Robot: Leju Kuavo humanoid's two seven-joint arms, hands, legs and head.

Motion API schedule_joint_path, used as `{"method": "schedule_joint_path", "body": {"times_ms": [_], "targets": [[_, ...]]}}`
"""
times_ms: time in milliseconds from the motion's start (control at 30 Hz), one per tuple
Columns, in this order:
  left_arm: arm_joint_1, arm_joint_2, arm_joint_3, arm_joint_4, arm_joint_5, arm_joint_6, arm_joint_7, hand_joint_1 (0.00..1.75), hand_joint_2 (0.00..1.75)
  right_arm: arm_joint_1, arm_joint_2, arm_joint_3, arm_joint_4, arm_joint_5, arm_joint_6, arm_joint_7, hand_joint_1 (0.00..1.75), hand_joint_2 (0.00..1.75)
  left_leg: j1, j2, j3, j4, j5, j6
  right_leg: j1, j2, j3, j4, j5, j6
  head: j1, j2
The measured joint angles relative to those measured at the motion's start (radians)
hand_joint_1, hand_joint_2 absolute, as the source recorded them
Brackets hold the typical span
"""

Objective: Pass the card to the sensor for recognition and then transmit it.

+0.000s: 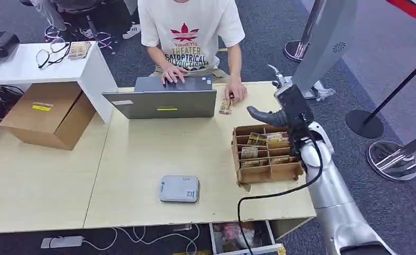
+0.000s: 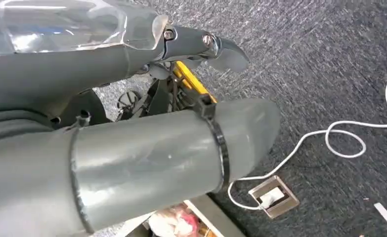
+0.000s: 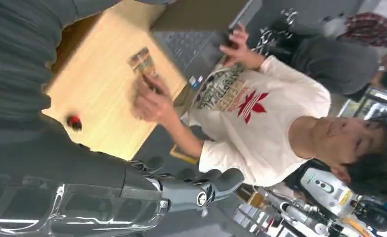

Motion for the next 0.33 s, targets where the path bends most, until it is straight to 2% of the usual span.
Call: {"method": "schedule_joint_path", "body": {"times_ms": [133, 333], "targets": [[0.004, 0.000, 0.001, 0.000, 0.002, 0.005, 0.002, 0.00, 0.00, 0.097, 0.010, 0.000, -0.103, -0.054, -0.030, -0.008, 0.00, 1.75, 0.000, 0.000, 0.000, 0.000, 0.000, 0.000, 0.000, 0.000, 0.000, 0.000, 0.000, 0.000, -0.001, 0.000], [0.006, -0.005, 0.004, -0.001, -0.002, 0.022, 0.003, 0.00, 0.00, 0.227, 0.027, 0.011, -0.228, -0.058, -0.077, -0.035, 0.00, 1.75, 0.000, 0.000, 0.000, 0.000, 0.000, 0.000, 0.000, 0.000, 0.000, 0.000, 0.000, 0.000, -0.001, 0.000]]}}
